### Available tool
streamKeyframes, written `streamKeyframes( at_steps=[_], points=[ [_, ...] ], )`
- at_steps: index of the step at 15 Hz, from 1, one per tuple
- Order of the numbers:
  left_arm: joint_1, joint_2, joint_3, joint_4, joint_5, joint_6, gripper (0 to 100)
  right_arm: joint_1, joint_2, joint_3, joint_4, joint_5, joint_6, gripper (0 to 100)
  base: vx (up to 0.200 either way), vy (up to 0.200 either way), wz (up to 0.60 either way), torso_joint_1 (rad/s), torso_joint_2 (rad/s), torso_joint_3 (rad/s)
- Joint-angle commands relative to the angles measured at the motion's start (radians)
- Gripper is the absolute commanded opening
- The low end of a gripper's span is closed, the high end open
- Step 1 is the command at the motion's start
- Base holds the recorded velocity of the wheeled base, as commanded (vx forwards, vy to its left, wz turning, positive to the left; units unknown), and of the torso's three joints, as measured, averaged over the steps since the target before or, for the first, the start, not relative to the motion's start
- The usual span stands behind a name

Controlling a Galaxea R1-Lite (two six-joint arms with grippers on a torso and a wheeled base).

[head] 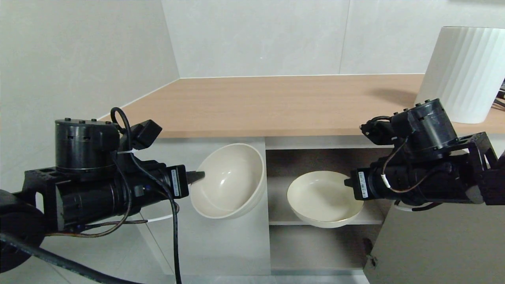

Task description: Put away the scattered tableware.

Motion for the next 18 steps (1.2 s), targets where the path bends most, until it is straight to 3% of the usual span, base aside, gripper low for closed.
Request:
streamKeyframes(
  at_steps=[1,8,14,18],
  points=[
    [0.000,0.002,0.000,0.001,0.000,0.000,0,0.000,0.011,0.000,0.000,0.000,0.000,0,0.000,0.000,0.00,-0.105,0.45,0.330],
    [-0.003,0.008,0.006,0.000,0.000,0.000,0,0.000,0.051,0.000,0.000,-0.005,0.000,0,0.000,0.000,0.00,-0.019,0.08,0.059],
    [-0.014,0.022,0.006,0.000,0.000,0.000,0,-0.001,0.260,-0.008,-0.030,-0.085,-0.053,0,0.000,0.000,0.00,0.000,0.00,0.000],
    [-0.015,0.022,0.006,-0.002,0.000,0.001,0,-0.012,0.361,-0.041,-0.053,-0.078,-0.047,0,0.000,0.000,0.00,0.000,0.00,0.000]
  ],
)
